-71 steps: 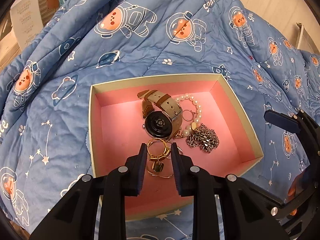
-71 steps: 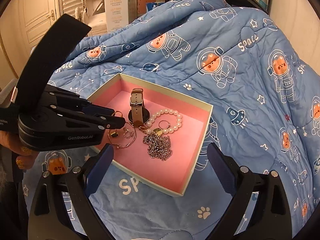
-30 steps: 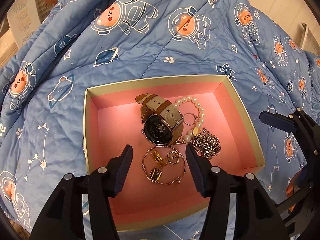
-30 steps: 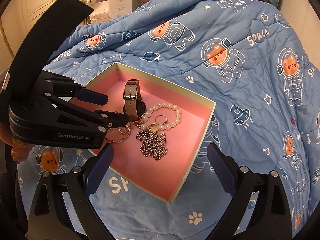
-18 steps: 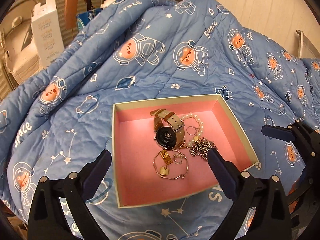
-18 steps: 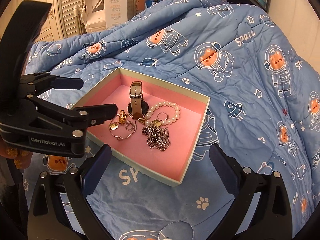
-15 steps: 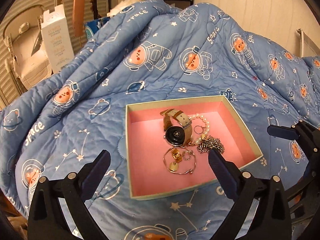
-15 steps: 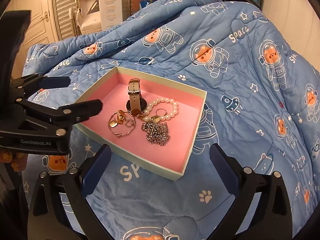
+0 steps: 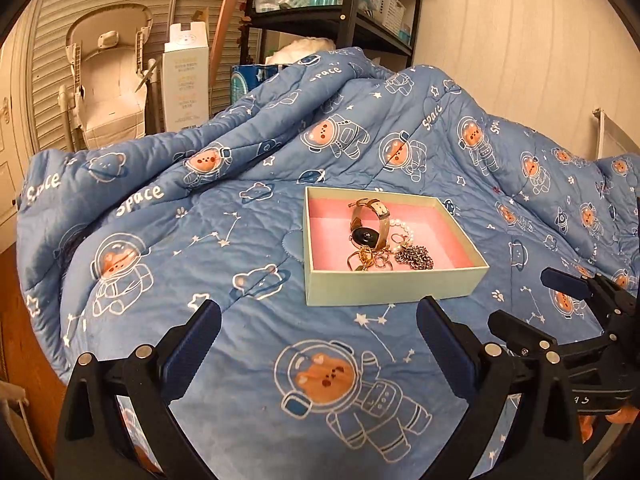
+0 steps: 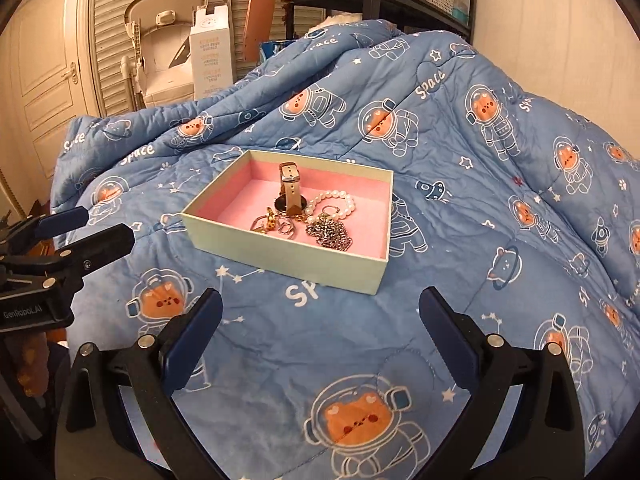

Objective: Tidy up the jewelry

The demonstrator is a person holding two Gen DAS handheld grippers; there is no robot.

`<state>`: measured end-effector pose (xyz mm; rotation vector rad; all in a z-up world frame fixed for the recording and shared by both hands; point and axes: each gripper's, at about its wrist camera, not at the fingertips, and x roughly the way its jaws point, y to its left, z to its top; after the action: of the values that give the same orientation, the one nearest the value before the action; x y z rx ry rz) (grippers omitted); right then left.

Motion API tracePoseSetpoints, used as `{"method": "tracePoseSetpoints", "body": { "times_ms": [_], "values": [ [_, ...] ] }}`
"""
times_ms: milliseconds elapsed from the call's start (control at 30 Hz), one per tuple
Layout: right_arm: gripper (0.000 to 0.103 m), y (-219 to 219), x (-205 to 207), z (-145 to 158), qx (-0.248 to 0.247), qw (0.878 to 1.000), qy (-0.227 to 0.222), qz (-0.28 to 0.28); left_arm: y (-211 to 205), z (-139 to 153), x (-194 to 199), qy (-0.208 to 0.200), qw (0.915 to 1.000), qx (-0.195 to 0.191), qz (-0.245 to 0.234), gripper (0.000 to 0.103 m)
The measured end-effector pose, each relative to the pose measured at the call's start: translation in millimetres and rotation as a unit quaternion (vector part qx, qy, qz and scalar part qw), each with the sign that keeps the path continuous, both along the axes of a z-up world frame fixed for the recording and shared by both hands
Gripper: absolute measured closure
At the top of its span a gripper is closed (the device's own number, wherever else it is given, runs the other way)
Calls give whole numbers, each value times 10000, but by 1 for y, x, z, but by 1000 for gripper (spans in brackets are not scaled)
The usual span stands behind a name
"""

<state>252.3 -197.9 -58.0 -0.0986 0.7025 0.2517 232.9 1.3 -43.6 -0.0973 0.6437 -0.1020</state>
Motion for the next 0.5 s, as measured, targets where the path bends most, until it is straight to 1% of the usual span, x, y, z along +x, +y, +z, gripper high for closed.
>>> {"method": "tracePoseSetpoints", "body": {
  "times_ms": [67, 200, 267, 333, 367, 433, 500],
  "values": [
    [6, -2, -21, 5, 110, 9997, -100, -176, 6, 3, -23, -175, 9998, -13, 131, 7],
    [6, -8, -73, 19, 470, 9966, -461, -502, 7, 17, -75, -528, 9978, 246, 304, 7],
    [6, -9, -99, 25, 550, 9954, -522, -583, 7, 24, -100, -615, 9971, 266, 360, 7],
    [6, -8, -123, 27, 544, 9963, -492, -441, 6, 29, -127, -722, 9963, 218, 410, 7],
    [6, -7, -134, 29, 460, 9967, -518, -417, 5, 30, -137, -727, 9961, 247, 431, 7],
    [6, -11, -156, 32, 383, 9953, -656, -606, 0, 33, -157, -717, 9958, 328, 467, 7],
    [6, -16, -177, 37, 459, 9928, -862, -695, -1, 34, -178, -822, 9945, 261, 598, 7]
  ]
}}
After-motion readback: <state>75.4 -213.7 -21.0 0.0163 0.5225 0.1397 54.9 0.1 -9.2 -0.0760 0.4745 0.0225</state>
